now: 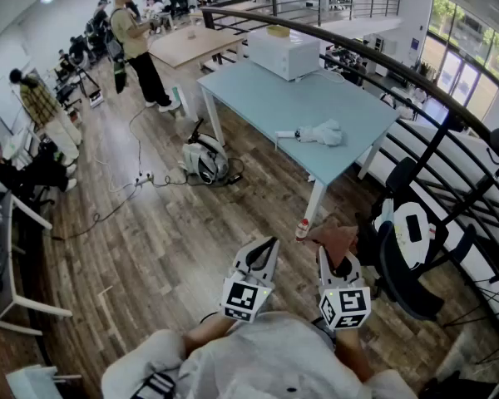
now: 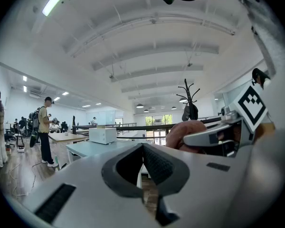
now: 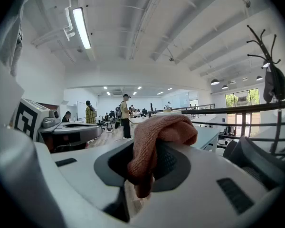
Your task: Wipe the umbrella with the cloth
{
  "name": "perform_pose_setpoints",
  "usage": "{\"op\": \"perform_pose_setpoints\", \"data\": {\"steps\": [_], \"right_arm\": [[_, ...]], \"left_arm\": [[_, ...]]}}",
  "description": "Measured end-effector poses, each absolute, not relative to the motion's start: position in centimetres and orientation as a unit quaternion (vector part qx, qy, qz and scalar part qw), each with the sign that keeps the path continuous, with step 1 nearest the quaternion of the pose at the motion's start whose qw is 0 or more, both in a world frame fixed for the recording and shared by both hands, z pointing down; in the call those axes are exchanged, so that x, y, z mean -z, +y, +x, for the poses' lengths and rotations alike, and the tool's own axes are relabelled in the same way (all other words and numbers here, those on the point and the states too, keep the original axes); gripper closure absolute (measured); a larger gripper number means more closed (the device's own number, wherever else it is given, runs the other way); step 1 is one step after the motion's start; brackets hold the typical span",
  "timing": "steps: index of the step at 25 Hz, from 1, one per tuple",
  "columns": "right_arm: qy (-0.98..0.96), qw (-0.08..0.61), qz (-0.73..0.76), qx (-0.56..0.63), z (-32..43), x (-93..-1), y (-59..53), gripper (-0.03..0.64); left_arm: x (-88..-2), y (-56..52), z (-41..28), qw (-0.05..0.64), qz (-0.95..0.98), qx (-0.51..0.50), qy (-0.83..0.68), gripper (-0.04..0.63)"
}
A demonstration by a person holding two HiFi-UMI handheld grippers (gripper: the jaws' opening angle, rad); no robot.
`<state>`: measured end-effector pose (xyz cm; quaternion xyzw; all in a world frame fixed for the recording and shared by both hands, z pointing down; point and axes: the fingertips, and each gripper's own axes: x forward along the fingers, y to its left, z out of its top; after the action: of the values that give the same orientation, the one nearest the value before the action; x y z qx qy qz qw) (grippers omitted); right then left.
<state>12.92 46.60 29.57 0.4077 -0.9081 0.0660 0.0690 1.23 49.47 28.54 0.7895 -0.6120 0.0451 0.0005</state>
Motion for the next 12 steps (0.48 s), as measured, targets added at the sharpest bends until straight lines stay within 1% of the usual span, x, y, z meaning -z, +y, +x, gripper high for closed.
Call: {"op": "perform_pose_setpoints", "data": {"steps": [7, 12], "right_arm": [[-0.911, 0.062, 0.403, -0.069, 14.7, -29.8, 48.8, 0.535], [-0.907, 0.022, 0.415, -0.066, 16.4, -28.2, 47.7, 0.535]], "left_arm": [[-29.0, 52.2, 2.9, 0.006, 0.788, -0.063, -0.613, 0.578], [-27.4, 51.4, 2.8, -0.019, 0.785, -0.068, -0.616, 0.578]]}}
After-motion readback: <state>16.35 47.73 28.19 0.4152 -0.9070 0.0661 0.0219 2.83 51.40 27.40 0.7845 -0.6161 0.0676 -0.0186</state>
